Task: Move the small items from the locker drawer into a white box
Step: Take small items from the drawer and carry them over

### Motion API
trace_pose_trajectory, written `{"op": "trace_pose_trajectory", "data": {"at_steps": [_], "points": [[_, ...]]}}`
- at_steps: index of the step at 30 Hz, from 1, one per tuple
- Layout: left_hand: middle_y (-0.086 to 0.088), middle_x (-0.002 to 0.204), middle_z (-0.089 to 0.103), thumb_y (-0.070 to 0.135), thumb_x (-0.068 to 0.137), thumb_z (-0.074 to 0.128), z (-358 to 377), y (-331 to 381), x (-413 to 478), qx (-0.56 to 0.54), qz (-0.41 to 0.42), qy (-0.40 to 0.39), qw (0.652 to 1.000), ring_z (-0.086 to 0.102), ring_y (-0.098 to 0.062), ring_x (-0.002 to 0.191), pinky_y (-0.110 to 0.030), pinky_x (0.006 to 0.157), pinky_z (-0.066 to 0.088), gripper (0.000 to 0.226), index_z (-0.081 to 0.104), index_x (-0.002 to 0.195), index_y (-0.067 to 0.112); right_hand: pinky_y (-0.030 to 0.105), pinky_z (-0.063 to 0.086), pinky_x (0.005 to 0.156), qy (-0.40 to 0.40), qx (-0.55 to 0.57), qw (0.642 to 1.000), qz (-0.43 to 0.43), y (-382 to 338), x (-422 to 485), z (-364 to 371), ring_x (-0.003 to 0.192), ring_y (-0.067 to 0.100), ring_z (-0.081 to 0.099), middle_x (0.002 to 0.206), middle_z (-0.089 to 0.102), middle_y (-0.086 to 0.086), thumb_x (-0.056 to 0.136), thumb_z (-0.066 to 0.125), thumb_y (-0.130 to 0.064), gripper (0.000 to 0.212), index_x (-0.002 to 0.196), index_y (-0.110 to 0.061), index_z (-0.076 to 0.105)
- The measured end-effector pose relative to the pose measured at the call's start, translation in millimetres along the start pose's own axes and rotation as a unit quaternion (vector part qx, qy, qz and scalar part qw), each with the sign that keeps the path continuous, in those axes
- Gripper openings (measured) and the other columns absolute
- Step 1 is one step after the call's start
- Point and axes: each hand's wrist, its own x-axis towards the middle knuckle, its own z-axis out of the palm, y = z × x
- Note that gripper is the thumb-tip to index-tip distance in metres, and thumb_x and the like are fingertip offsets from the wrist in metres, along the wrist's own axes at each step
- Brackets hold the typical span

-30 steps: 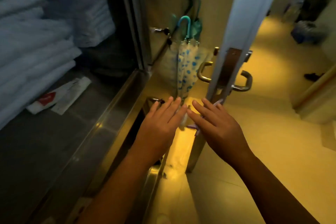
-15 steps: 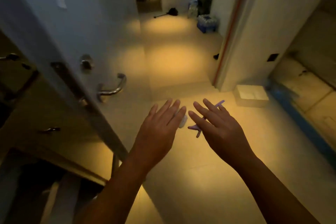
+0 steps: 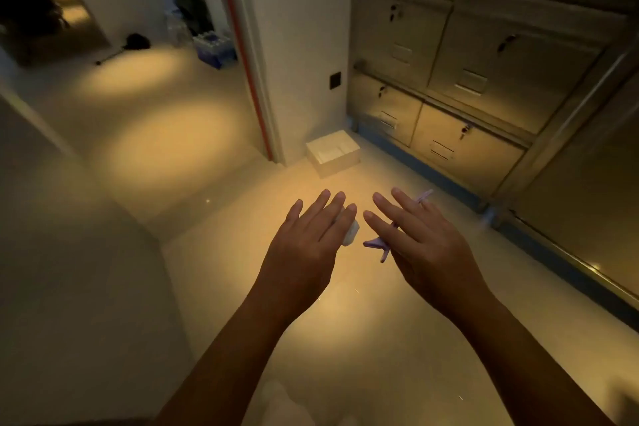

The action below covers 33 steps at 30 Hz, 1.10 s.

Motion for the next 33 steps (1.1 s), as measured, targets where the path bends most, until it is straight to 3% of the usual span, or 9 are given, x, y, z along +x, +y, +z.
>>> {"op": "trace_pose_trajectory", "data": {"at_steps": [10,14,20,25,33], "points": [[-0.022,0.119,0.059,-0.006,0.06,0.078,79.5,30.2,125.5,-0.087,0.152,-0.011,0.984,0.055,-0.039,0.111,-0.057,0.09,0.038,0.057,0.061,0.115,-0.004,0.057,0.049,0.082,-0.004,-0.092,0.985,0.144,100.9,-28.6,-12.9,0.108,0.041,0.057,0.117,0.061,0.021,0.056,0.085,-0.002,0.057,0.11,-0.004,0.066],[-0.021,0.122,0.058,-0.01,0.064,0.074,106.0,31.9,187.2,-0.123,0.197,0.001,0.973,0.053,-0.037,0.115,-0.055,0.094,0.034,0.057,0.059,0.118,-0.002,0.052,0.043,0.087,0.016,-0.14,0.971,0.191,146.4,-14.7,-20.3,0.11,0.041,0.056,0.117,0.061,0.021,0.06,0.081,0.0,0.054,0.111,-0.003,0.065],[-0.02,0.124,0.057,0.004,0.082,0.039,132.9,36.2,272.9,-0.155,0.282,0.01,0.947,0.051,-0.036,0.117,-0.055,0.096,0.031,0.042,0.057,0.12,0.0,0.055,0.043,0.088,0.027,-0.196,0.942,0.271,201.2,1.8,-30.1,0.112,0.041,0.054,0.119,0.06,0.021,0.062,0.08,0.002,0.052,0.111,-0.004,0.065],[-0.022,0.12,0.059,-0.011,0.067,0.066,156.5,59.0,314.3,-0.183,0.329,0.011,0.926,0.054,-0.039,0.113,-0.057,0.093,0.032,0.05,0.059,0.116,-0.003,0.056,0.046,0.088,0.028,-0.22,0.92,0.324,230.8,-2.7,-36.4,0.112,0.041,0.054,0.119,0.06,0.021,0.066,0.076,0.001,0.048,0.112,-0.003,0.065],[-0.021,0.121,0.059,-0.013,0.062,0.074,196.2,111.6,375.8,-0.209,0.383,-0.02,0.9,0.054,-0.039,0.113,-0.059,0.092,0.035,0.057,0.06,0.116,-0.002,0.054,0.043,0.088,0.05,-0.255,0.893,0.368,292.9,-30.1,-47.8,0.111,0.041,0.055,0.117,0.061,0.021,0.068,0.076,-0.001,0.043,0.11,-0.003,0.066]]}}
